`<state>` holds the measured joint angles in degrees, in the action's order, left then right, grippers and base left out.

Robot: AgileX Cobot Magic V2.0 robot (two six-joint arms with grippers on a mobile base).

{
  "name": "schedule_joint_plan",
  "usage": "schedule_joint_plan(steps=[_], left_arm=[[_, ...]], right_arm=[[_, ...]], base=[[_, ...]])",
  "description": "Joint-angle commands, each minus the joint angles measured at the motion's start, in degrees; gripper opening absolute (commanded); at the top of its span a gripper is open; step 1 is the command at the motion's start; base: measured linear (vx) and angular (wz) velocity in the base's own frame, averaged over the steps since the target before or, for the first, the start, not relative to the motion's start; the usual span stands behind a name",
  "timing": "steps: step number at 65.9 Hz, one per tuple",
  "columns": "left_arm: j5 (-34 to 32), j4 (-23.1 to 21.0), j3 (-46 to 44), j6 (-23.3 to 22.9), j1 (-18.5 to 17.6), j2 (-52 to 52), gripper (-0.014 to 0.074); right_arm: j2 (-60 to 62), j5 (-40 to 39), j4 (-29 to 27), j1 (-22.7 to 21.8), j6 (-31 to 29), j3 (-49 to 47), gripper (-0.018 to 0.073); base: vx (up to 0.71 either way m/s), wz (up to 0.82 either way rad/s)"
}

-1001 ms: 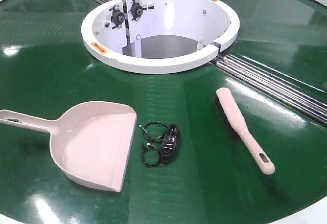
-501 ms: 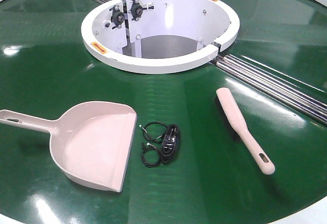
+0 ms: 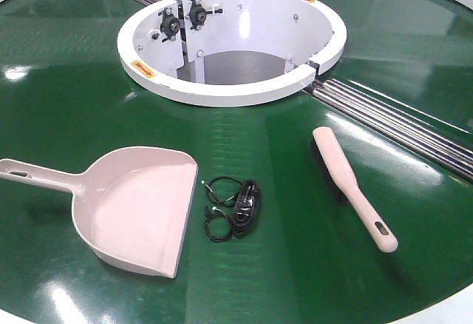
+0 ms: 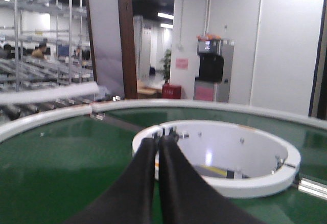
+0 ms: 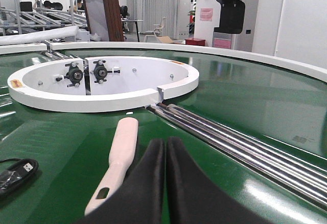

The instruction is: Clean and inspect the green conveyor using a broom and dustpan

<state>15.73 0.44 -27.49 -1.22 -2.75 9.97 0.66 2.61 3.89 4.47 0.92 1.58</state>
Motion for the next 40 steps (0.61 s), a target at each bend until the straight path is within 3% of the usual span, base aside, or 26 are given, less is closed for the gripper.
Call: schedule_joint_plan(steps=[1,7,40], left_arm=[[5.90,-0.14,-6.08,0.01,0.00,7.49,-0.0006],[8.92,-0.44,-8.00,0.01,0.00,12.95,-0.0006],[11.20,0.16,-7.98,-0.57,0.00,27.15,0.0029]], right_arm=[[0.62,-4.04,0.24,-0.34,-0.30,0.20,-0.0009],[0.62,-4.04,0.24,-0.34,-0.30,0.20,-0.0009],[0.62,-4.04,0.24,-0.34,-0.30,0.20,-0.0009]], base=[[0.00,0.00],[0.00,0.00],[0.00,0.00]])
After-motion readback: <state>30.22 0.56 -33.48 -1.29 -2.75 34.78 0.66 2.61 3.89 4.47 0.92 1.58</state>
